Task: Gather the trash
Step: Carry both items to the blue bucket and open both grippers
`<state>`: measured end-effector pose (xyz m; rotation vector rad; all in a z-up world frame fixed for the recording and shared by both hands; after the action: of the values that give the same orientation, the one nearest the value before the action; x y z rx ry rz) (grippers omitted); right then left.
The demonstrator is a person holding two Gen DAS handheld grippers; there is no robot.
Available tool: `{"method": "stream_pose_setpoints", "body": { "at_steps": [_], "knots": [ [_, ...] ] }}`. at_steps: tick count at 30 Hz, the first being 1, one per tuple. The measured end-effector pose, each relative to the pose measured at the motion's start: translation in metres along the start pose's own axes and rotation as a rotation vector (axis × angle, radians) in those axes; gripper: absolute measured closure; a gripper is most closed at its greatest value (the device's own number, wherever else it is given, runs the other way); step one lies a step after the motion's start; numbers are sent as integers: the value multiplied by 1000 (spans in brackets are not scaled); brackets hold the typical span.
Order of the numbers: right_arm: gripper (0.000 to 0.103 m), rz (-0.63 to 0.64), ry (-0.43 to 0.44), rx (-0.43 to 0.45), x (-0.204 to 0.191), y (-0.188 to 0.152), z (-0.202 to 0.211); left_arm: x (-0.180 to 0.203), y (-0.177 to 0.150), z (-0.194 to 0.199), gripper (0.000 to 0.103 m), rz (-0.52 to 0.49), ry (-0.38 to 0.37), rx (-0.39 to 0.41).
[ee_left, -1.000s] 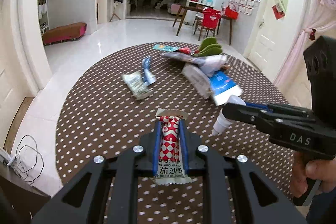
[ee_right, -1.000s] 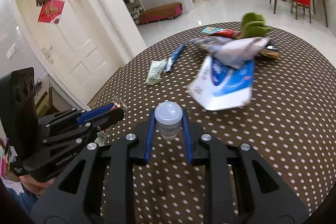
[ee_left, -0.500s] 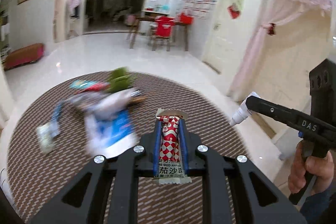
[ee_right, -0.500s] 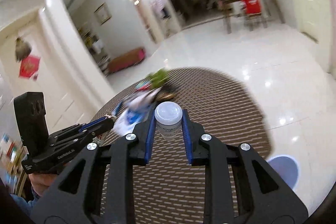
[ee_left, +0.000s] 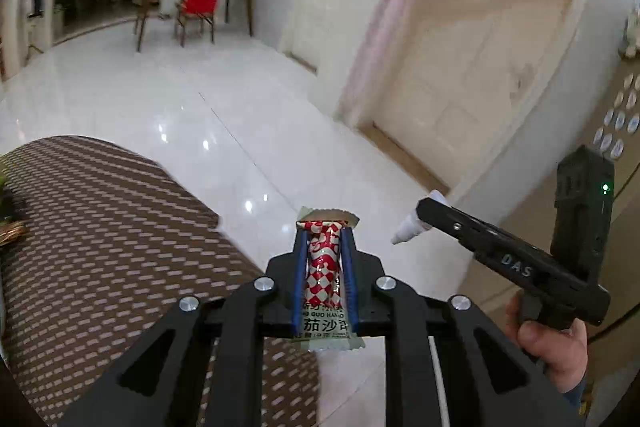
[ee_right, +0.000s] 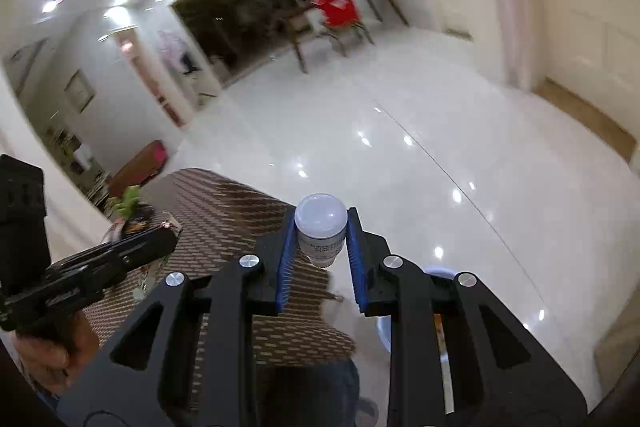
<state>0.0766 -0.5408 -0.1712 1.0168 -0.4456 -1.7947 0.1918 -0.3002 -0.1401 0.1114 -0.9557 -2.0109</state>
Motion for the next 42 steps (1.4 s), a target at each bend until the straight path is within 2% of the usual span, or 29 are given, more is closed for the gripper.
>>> {"method": "stream_pose_setpoints", "body": {
  "at_steps": [7,10,13,14,15,17,18,19,21,24,27,32,36,42],
  "knots": [
    [79,-114,-67,-89,70,-13,-30,22,2,-99,87,14,9,-188],
    [79,-158,-78,-121,91,-21,-40,28,0,-131,87,10,21,-246],
    [76,-194,-65,-149,107,-23,-50,30,-4,-151,86,13,2,-295],
    [60,-216,-60,-153,114,-22,-53,32,-6,-159,84,10,-10,-317],
    [37,-233,-66,-158,122,-22,-55,33,-5,-169,83,15,-13,-335],
    [35,-256,-72,-148,128,-23,-53,26,-3,-177,58,25,22,-345],
    [32,-266,-70,-148,132,-24,-50,23,-3,-178,35,33,32,-335],
    [29,-270,-71,-147,132,-23,-48,21,0,-174,25,39,49,-304],
    [13,-278,-81,-132,136,-21,-40,18,2,-169,23,34,65,-283],
    [6,-290,-94,-119,135,-19,-32,16,4,-156,16,23,82,-251],
    [6,-280,-112,-101,127,-15,-26,13,5,-135,13,15,119,-199],
    [6,-237,-138,-47,101,-7,-11,11,8,-98,11,38,114,-124],
    [6,-200,-126,-6,75,3,5,10,11,-65,10,40,109,-58],
    [6,-124,-67,66,16,16,28,1,16,-8,10,35,136,54]
  ]
}}
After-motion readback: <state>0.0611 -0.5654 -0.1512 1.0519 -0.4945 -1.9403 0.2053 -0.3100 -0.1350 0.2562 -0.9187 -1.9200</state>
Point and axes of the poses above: each gripper's, at about its wrist camera, not at the fingertips, and z roughly against the way its jaws point, x to its right, y to its top, the point moved 2 cm from there along -z, roughly the way its jaws point
